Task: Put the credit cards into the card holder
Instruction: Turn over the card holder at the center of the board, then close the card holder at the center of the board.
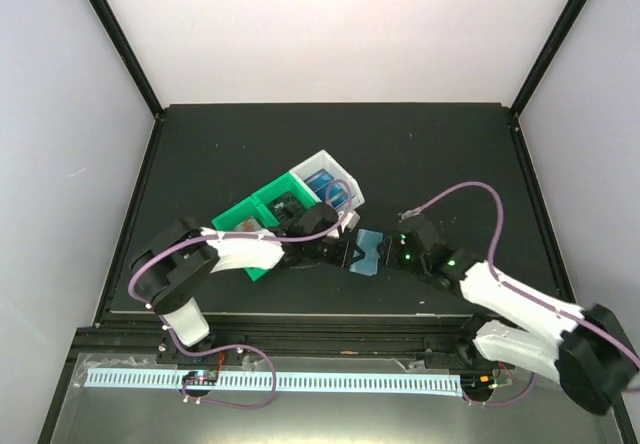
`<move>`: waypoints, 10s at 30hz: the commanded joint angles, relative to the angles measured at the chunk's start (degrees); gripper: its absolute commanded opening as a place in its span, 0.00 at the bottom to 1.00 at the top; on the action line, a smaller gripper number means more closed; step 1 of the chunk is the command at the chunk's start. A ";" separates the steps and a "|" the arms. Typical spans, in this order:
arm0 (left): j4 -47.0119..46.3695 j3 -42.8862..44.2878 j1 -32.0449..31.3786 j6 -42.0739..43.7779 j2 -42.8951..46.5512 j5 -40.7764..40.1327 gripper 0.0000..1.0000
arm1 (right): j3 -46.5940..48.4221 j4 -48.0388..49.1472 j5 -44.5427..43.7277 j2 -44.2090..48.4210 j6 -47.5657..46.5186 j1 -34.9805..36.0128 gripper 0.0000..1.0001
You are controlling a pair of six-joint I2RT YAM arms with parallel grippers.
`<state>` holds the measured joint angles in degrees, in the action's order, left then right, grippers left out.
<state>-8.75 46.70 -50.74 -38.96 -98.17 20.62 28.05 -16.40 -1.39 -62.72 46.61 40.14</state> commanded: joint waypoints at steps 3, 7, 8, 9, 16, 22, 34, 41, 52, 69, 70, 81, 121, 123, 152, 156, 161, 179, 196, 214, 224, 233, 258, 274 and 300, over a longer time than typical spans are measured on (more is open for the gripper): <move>-0.98 -1.03 -0.54 18.53 11.93 -2.68 0.02 | 4.84 -10.22 -4.98 18.31 2.36 0.00 0.50; -3.40 -0.02 -1.13 28.00 17.47 -4.29 0.02 | 8.36 -14.35 -6.12 29.12 5.51 0.00 0.66; -4.28 0.63 -1.38 30.99 18.67 -4.67 0.02 | 9.97 -15.11 -5.72 30.60 6.18 -0.01 0.70; -5.24 0.95 -1.78 34.56 19.84 -5.19 0.02 | 11.63 -15.68 -5.09 31.70 6.87 -0.04 0.73; -19.23 -1.22 -3.34 64.41 28.66 -6.26 0.02 | 25.10 -18.74 -1.84 32.66 14.33 0.02 0.84; -26.08 0.15 -3.40 87.06 29.16 -7.94 0.02 | 26.34 -18.09 5.35 31.90 23.31 0.02 0.85; -32.08 1.14 -4.28 111.85 25.59 -8.88 0.01 | 25.46 -9.27 12.18 28.26 29.46 0.03 0.83; -33.28 0.17 -5.06 115.38 25.40 -9.24 0.01 | 25.18 -9.94 11.68 24.19 31.13 -0.01 0.60; -44.01 -5.97 -6.36 102.01 27.72 -21.69 0.77 | 22.64 -5.64 6.54 25.16 27.13 -0.02 0.02; -4.50 0.14 -5.77 -8.25 44.90 -15.79 0.99 | 15.88 14.21 17.25 29.39 10.05 -0.02 0.03; -4.80 0.52 -5.77 -11.01 44.34 -14.15 0.99 | 15.15 15.39 18.32 29.35 11.10 0.00 0.03; -15.70 -0.27 -5.77 -24.88 36.61 -10.58 0.56 | 9.72 20.91 19.55 28.84 18.41 -0.01 0.06; -6.06 -4.97 -2.78 -6.41 2.69 7.61 0.14 | 0.21 -21.64 -3.12 23.40 5.06 -0.02 0.72; -3.71 -5.14 -2.78 -5.01 2.06 5.18 0.22 | -0.44 -20.91 -2.40 21.50 4.65 0.00 0.70; 6.51 -9.83 -7.04 -3.19 8.72 -6.46 0.50 | -1.77 -14.31 8.02 9.18 0.09 0.35 0.12; 6.62 -9.53 -7.09 -3.27 8.69 -6.56 0.50 | -2.01 -12.79 9.46 8.23 -0.56 0.33 0.13; 6.96 -9.43 -7.16 -3.37 8.76 -6.83 0.50 | -2.21 -11.79 10.12 6.71 -0.88 0.38 0.10; 7.01 -7.48 -8.22 -4.11 5.46 -9.78 0.42 | -1.07 -3.25 15.10 2.13 -0.97 1.69 0.01; 7.17 -7.41 -9.02 -3.06 4.70 -10.63 0.35 | -1.37 3.64 11.60 -1.10 2.89 4.85 0.01; 6.21 -7.75 -9.55 -3.15 4.64 -10.24 0.33 | -0.73 4.27 11.93 -6.31 1.63 5.21 0.01; 6.06 -7.85 -9.64 -3.22 4.63 -10.25 0.32 | -0.12 2.85 9.96 -7.49 1.89 5.39 0.01; 6.03 -8.02 -9.64 -3.29 4.65 -10.17 0.32 | 0.76 2.09 8.42 -10.53 3.21 5.46 0.01; 5.54 -8.31 -9.64 -3.39 4.83 -9.83 0.32 | 2.37 1.91 11.67 -10.82 0.58 5.47 0.01; 5.43 -7.96 -9.68 -3.11 4.30 -9.50 0.32 | 2.97 2.89 14.30 -11.96 -0.46 5.54 0.01; 7.26 -7.06 -9.73 -3.13 3.84 -10.70 0.30 | 1.33 3.69 16.30 -12.93 -0.33 5.91 0.01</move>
<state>-2.55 38.35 -59.77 -42.61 -92.64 10.68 30.50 -13.41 11.03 -74.30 46.74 45.25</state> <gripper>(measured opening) 0.298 0.010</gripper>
